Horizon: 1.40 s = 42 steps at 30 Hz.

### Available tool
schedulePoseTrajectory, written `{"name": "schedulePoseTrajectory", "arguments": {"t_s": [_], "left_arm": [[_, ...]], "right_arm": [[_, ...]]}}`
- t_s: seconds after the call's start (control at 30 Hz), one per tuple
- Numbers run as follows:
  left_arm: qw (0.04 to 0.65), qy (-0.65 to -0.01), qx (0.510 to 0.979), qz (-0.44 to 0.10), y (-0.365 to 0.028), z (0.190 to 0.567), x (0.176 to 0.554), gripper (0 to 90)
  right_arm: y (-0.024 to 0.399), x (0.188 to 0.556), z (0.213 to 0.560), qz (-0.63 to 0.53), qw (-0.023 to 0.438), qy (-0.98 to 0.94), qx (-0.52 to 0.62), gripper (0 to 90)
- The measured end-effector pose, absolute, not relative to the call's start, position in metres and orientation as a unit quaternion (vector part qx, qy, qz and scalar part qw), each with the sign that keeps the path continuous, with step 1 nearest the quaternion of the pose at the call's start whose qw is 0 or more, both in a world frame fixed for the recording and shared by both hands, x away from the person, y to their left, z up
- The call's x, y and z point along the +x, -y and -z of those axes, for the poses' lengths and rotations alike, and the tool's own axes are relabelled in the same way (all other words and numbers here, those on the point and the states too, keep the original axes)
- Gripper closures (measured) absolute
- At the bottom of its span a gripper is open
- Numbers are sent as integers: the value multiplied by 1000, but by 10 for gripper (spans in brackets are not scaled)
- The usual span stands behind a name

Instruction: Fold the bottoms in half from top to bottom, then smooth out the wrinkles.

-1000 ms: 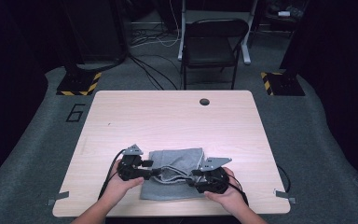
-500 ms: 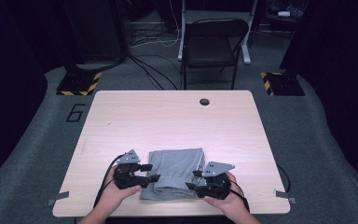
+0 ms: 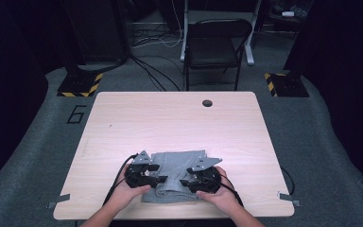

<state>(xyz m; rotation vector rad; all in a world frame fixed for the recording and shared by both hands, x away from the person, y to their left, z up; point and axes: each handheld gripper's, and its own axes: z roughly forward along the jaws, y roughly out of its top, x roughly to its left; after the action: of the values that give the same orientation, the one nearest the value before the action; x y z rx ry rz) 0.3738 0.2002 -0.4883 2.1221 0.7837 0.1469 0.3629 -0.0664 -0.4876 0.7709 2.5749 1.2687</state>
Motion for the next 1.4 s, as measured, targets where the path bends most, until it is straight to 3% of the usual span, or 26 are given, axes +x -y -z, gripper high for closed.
{"name": "schedulePoseTrajectory", "arguments": {"t_s": [0.97,1.4], "left_arm": [[412,-309,856,-50,-191,512,367,351],[416,-312,853,-50,-194,504,365,351]], "right_arm": [[73,364,506,-389,48,-886,247,458],[78,361,493,-414,35,-872,259,423]]}}
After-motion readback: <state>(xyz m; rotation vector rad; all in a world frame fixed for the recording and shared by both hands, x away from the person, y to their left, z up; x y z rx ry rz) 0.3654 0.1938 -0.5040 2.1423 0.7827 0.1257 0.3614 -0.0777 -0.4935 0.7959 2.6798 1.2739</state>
